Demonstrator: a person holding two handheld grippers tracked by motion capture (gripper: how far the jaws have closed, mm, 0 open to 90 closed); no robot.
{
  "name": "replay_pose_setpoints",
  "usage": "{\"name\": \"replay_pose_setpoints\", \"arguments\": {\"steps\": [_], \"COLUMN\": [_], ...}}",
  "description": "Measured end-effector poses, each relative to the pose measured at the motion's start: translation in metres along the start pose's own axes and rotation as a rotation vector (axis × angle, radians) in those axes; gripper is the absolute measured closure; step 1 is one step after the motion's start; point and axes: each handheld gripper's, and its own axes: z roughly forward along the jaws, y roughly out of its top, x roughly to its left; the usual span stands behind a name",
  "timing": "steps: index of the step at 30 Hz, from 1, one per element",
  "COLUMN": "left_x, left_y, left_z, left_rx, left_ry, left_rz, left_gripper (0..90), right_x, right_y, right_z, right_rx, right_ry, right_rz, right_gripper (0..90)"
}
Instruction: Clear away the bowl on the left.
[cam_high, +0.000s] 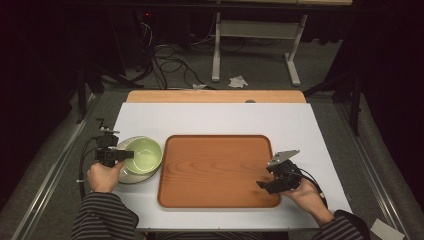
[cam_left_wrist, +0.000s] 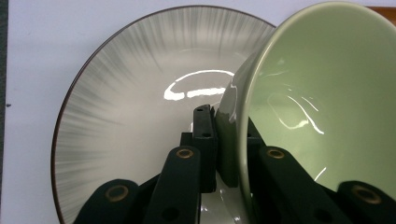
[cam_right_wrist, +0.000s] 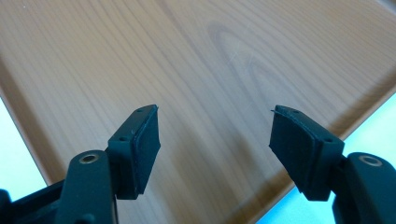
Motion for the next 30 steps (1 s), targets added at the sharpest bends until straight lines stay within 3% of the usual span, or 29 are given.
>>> {"name": "replay_pose_setpoints", "arguments": {"steps": [5,11,14,20,30], "left_x": [-0.003,-0.007,-0.014,-0.027,-0.039], "left_y": [0.003,0.003,0.006,0.007,0.010], "left_z": [-0.003,-0.013,-0.018,-0.018,-0.017], "left_rx": [-0.018,-0.061,-0.081,-0.078,-0.074], "left_ry": [-0.001,-0.027,-0.051,-0.072,-0.105], "left_rz": [0.008,0.014,0.039,0.079,0.105], "left_gripper": [83.8,83.8,83.7,83.7,83.6], "right_x": [-0.001,0.000,-0.001,0.001,-0.001], "right_y": [0.000,0.000,0.000,0.000,0.000], "right_z": [0.000,0.000,0.000,0.001,0.001], "right_rx": [0.002,0.005,0.001,0.007,0.007], "right_ry": [-0.004,-0.004,-0.008,-0.012,-0.008], "right_rz": [-0.002,-0.003,0.000,-0.004,-0.002], "right_gripper": [34.8,34.7,34.8,34.8,34.8]}}
